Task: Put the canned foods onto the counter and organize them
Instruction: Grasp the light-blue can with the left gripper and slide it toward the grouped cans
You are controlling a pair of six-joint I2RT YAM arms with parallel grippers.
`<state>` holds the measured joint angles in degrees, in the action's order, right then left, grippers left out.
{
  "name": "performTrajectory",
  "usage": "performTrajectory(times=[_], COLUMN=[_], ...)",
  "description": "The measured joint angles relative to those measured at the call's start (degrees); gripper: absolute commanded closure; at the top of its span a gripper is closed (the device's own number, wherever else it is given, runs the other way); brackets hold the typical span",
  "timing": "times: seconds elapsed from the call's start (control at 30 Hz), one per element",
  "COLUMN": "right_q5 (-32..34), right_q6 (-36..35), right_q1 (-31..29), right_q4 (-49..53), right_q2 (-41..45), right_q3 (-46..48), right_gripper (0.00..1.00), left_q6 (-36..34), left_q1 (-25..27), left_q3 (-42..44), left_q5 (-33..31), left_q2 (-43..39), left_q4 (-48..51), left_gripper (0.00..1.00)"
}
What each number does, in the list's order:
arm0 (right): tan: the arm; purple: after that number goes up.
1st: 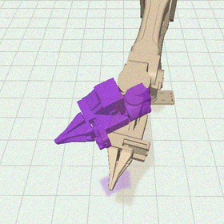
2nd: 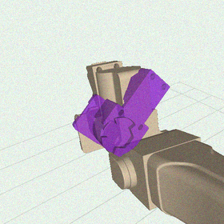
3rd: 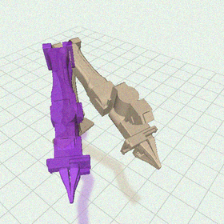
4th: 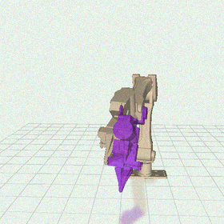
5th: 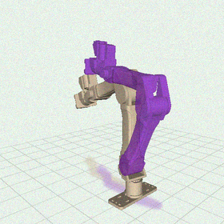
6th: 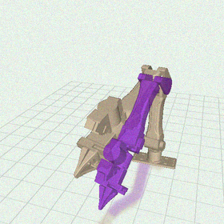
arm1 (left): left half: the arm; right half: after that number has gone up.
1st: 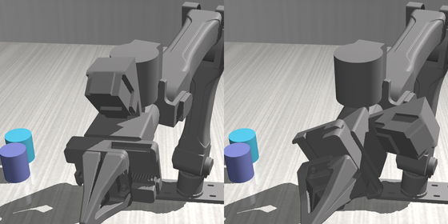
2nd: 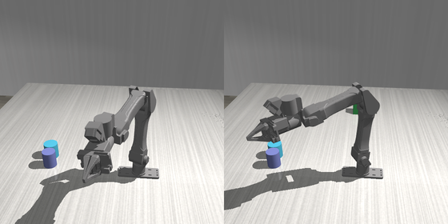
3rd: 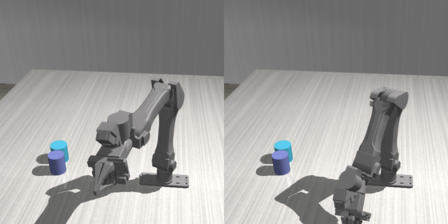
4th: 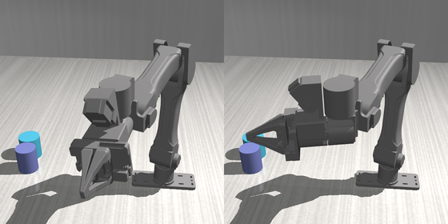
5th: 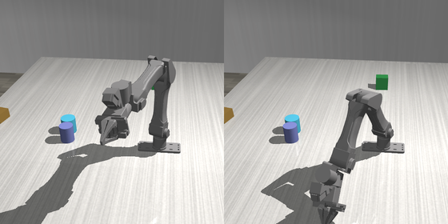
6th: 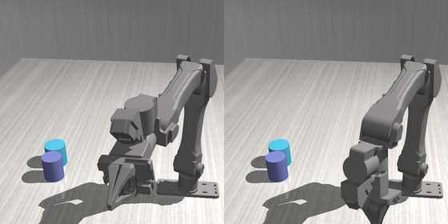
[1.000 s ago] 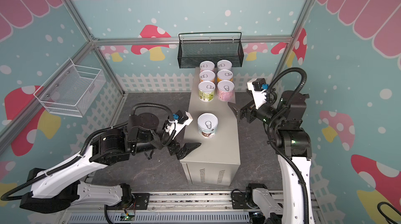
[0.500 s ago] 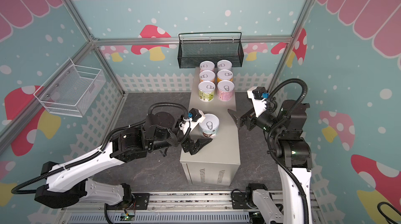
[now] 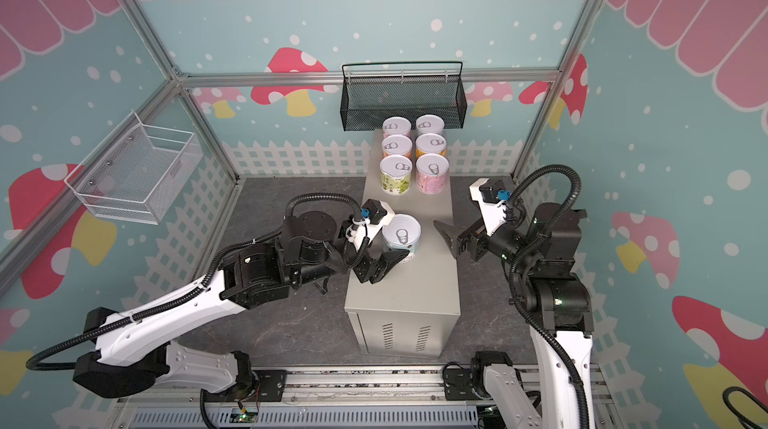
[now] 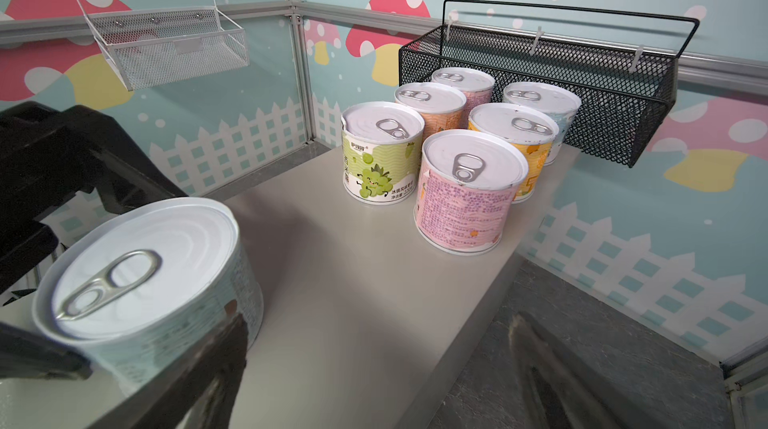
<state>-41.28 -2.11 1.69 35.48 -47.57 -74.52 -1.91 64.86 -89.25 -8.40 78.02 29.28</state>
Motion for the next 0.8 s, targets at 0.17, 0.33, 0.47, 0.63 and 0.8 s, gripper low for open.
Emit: performTrajectory(times=[0.17, 0.33, 0.47, 0.63, 0.8], right_q5=[0.0, -0.2, -0.2, -0.2, -0.2], right_q6=[0.0, 0.0, 0.0, 0.0, -0.1], right_q1=[-0.2, -0.3, -0.3, -0.3, -0.3], right_q4=[0.0, -0.1, -0.1, -0.1, -0.1], right_q2=[0.0, 0.1, 0.1, 0.1, 0.1], right_q3=[0.1, 0.5, 0.5, 0.5, 0.5], right_gripper=[0.01, 0.01, 0.01, 0.01, 0.00], left_q6=[0.1, 0.1, -0.1, -0.3, -0.5], left_q1=[-2.5, -5.7, -7.6, -8.9, -9.5], left_q3=[0.5, 0.9, 0.9, 0.9, 0.8], left_q5=[-0.2, 0.6, 1.6, 3.0, 3.6], left_q2=[0.0, 0.3, 1.3, 2.5, 3.4], left_q4=[-0.9, -2.1, -3.5, -5.6, -7.2], left_gripper=[0.26, 0.25, 0.25, 0.26, 0.26])
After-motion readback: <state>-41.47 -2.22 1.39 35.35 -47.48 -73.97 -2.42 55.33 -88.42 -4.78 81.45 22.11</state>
